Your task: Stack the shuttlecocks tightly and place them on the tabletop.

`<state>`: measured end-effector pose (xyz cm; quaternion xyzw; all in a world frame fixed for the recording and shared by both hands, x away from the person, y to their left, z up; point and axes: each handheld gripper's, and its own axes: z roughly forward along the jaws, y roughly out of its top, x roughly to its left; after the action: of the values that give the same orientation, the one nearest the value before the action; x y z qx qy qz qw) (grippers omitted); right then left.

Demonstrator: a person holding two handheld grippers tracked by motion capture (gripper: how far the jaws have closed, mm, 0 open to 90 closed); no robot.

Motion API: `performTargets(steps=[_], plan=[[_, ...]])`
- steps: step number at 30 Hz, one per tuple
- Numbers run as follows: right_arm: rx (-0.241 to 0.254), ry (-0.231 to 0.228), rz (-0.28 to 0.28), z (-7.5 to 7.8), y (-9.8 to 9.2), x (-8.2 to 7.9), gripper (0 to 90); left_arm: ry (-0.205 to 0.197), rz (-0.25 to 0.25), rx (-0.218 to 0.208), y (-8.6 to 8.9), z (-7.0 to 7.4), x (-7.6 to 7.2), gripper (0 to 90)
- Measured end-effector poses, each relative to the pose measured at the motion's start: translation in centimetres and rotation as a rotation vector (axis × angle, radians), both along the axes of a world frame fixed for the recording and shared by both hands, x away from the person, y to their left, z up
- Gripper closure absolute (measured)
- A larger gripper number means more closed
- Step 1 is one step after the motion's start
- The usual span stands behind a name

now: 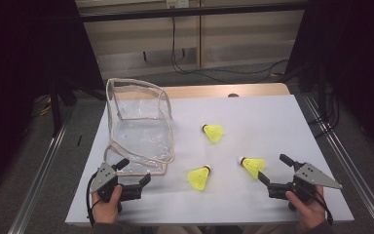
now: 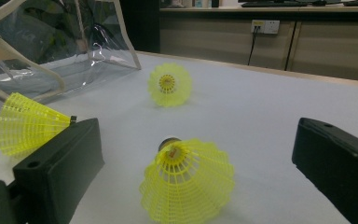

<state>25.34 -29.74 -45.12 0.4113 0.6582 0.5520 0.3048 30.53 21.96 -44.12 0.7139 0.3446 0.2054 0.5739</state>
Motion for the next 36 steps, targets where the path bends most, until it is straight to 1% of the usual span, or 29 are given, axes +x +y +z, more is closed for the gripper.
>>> performTargets(steps=[4, 9, 11, 17, 19, 20, 21, 27, 32, 34, 36], plan=[[-0.002, -0.001, -0.002, 0.0, 0.0, 0.0, 1.0, -0.004, -0.003, 0.005, 0.0, 0.1, -0.1, 1.4], [-0.001, 0.001, -0.001, 0.0, 0.0, 0.0, 1.0, 0.004, -0.009, -0.002, -0.1, 0.1, 0.0, 1.3], [-0.003, 0.001, 0.0, 0.0, 0.0, 0.0, 1.0, 0.014, -0.016, -0.016, -0.2, 0.0, -0.1, 1.3], [-0.014, 0.002, -0.002, 0.0, 0.1, 0.0, 1.0, 0.022, -0.031, -0.017, -0.4, 0.1, -0.2, 1.3], [-0.013, 0.002, -0.001, 0.0, 0.1, 0.0, 0.9, 0.027, -0.034, -0.031, -0.6, 0.2, -0.3, 1.3], [-0.013, 0.002, 0.0, 0.0, 0.1, 0.0, 1.0, 0.027, -0.039, -0.024, -0.5, 0.2, -0.3, 1.2], [-0.013, 0.002, 0.0, 0.0, 0.1, 0.0, 1.0, 0.029, -0.043, -0.032, -0.7, 0.2, -0.4, 1.3], [-0.006, 0.002, -0.001, 0.1, 0.0, -0.1, 1.0, 0.029, -0.061, -0.027, -1.2, 0.4, -0.6, 1.2], [-0.01, -0.003, -0.002, 0.1, -0.1, 0.0, 1.0, 0.035, -0.082, -0.025, -1.6, 0.4, -0.6, 1.2], [-0.007, -0.001, 0.0, 0.1, 0.0, 0.0, 1.0, 0.035, -0.082, -0.019, -1.7, 0.5, -0.6, 1.2], [-0.007, 0.001, 0.002, 0.0, 0.0, 0.0, 1.0, 0.04, -0.091, -0.025, -1.9, 0.4, -0.6, 1.2]])
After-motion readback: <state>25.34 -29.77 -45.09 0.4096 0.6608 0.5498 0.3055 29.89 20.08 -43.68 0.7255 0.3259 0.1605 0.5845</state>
